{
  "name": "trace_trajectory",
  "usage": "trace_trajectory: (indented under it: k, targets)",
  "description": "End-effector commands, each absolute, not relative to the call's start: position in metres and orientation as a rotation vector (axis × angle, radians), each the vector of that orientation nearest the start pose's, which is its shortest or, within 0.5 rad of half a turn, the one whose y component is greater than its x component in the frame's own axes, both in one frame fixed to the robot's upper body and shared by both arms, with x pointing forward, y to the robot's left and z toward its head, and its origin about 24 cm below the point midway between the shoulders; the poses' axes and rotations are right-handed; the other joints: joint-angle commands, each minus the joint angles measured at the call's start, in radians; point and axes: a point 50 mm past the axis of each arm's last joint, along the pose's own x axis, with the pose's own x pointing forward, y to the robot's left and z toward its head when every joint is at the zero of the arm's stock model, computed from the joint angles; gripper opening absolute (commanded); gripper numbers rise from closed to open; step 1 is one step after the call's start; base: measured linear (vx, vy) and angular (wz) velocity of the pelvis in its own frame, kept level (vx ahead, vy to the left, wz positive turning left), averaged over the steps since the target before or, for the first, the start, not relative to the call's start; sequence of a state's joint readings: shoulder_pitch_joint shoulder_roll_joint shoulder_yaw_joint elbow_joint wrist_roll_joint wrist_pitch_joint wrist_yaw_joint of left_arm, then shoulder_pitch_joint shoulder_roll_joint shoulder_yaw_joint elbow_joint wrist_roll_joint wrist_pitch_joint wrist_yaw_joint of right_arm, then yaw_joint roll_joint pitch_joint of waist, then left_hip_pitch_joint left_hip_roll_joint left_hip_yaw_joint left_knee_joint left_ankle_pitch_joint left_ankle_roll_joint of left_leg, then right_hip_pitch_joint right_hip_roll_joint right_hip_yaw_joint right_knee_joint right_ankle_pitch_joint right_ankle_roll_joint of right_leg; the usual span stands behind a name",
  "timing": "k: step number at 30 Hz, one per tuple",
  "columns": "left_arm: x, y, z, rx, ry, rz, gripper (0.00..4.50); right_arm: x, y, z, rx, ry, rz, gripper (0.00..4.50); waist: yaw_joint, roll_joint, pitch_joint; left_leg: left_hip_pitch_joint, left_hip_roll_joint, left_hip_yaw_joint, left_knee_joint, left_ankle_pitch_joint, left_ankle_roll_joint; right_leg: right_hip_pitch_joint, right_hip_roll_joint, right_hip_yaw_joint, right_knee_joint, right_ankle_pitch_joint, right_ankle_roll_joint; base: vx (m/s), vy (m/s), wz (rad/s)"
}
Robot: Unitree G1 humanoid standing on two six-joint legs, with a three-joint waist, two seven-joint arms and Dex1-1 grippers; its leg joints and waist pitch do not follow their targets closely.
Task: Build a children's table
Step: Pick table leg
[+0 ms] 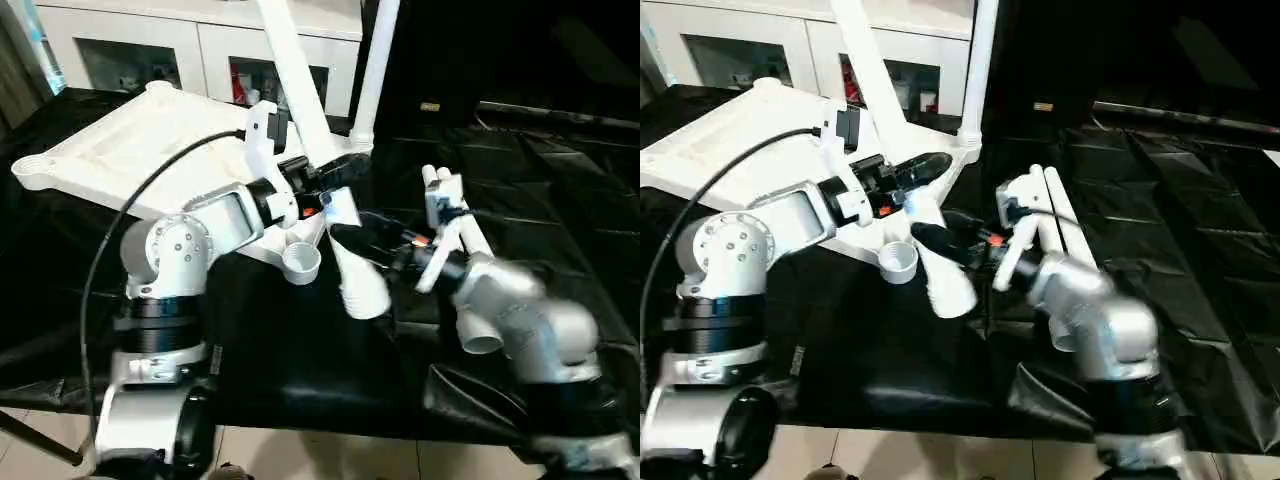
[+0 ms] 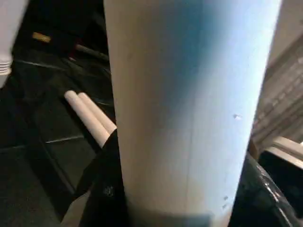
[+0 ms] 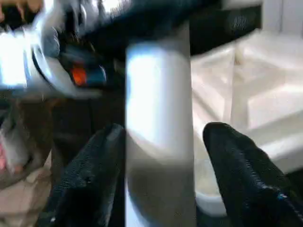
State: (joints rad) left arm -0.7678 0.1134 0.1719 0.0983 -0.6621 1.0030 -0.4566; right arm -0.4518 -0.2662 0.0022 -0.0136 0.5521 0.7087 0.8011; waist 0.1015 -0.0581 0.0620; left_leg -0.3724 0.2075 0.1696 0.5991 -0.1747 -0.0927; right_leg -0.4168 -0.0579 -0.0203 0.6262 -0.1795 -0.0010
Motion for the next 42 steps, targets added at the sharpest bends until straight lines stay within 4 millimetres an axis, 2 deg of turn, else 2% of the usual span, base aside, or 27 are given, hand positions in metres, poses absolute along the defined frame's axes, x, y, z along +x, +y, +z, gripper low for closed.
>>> trace_trajectory:
  k: [1,3,4,5,7,14,16,21,33,35,42]
  targets:
    - [0.332,0.079,0.198,-0.438,0.204,-1.006,1.86,0.299,-0.117,0.124,0.281,0.264,1.120,3.03,0.000,-0.007,-0.071,0.006,0.003,0.006,-0.065,-0.134,-0.003,0.059,-0.049,0.024,-0.076,-0.186,-0.139,0.000,0.000,0.00]
    - [0.330,0.078,0.200,-0.414,0.197,-1.045,1.86,0.297,-0.118,0.122,0.266,0.321,1.155,3.07,0.002,-0.003,-0.071,0.007,0.005,0.005,-0.064,-0.128,-0.001,0.059,-0.051,0.025,-0.075,-0.185,-0.145,0.000,0.000,0.00]
    - [0.328,0.076,0.201,-0.399,0.192,-1.069,1.86,0.296,-0.118,0.121,0.242,0.350,1.178,3.07,0.002,-0.004,-0.072,0.007,0.005,0.006,-0.063,-0.125,-0.002,0.060,-0.052,0.025,-0.074,-0.179,-0.148,0.000,0.000,0.00]
    - [0.326,0.075,0.202,-0.386,0.189,-1.092,1.86,0.295,-0.119,0.120,0.233,0.374,1.199,3.07,0.002,-0.013,-0.071,0.005,0.005,0.006,-0.063,-0.118,0.002,0.062,-0.051,0.024,-0.073,-0.177,-0.149,0.000,0.000,0.00]
    - [0.323,0.072,0.204,-0.362,0.184,-1.135,1.86,0.294,-0.118,0.120,0.230,0.400,1.227,3.09,0.004,-0.010,-0.071,0.005,0.006,0.007,-0.062,-0.113,0.003,0.061,-0.053,0.026,-0.072,-0.177,-0.152,0.000,0.000,0.00]
    - [0.314,0.067,0.201,-0.274,0.188,-1.238,1.86,0.290,-0.115,0.123,0.255,0.446,1.291,3.09,0.002,-0.018,-0.069,0.006,0.008,0.007,-0.063,-0.118,-0.006,0.059,-0.054,0.025,-0.072,-0.194,-0.158,0.000,0.000,0.00]
    - [0.313,0.067,0.200,-0.268,0.191,-1.243,1.85,0.290,-0.116,0.124,0.254,0.451,1.300,3.09,0.003,-0.016,-0.069,0.007,0.009,0.007,-0.063,-0.113,-0.009,0.059,-0.055,0.025,-0.070,-0.186,-0.157,0.000,0.000,0.00]
    - [0.313,0.069,0.196,-0.233,0.196,-1.249,1.85,0.286,-0.119,0.125,0.241,0.481,1.345,3.09,0.005,-0.019,-0.070,0.007,0.008,0.007,-0.062,-0.111,-0.010,0.061,-0.054,0.026,-0.070,-0.191,-0.149,0.000,0.000,0.00]
    - [0.312,0.069,0.197,-0.215,0.192,-1.279,1.85,0.285,-0.117,0.121,0.213,0.502,1.353,3.09,0.008,-0.020,-0.071,0.008,0.008,0.008,-0.060,-0.103,-0.013,0.060,-0.054,0.025,-0.066,-0.174,-0.162,0.000,0.000,0.00]
    - [0.312,0.069,0.197,-0.214,0.192,-1.282,1.85,0.285,-0.117,0.121,0.211,0.503,1.352,2.79,0.010,-0.020,-0.071,0.008,0.008,0.008,-0.060,-0.103,-0.013,0.060,-0.055,0.025,-0.067,-0.177,-0.160,0.000,0.000,0.00]
    - [0.312,0.068,0.200,-0.241,0.177,-1.291,1.85,0.285,-0.115,0.117,0.207,0.511,1.347,2.24,0.011,-0.022,-0.072,0.007,0.008,0.008,-0.060,-0.099,-0.014,0.061,-0.055,0.025,-0.065,-0.167,-0.163,0.000,0.000,0.00]
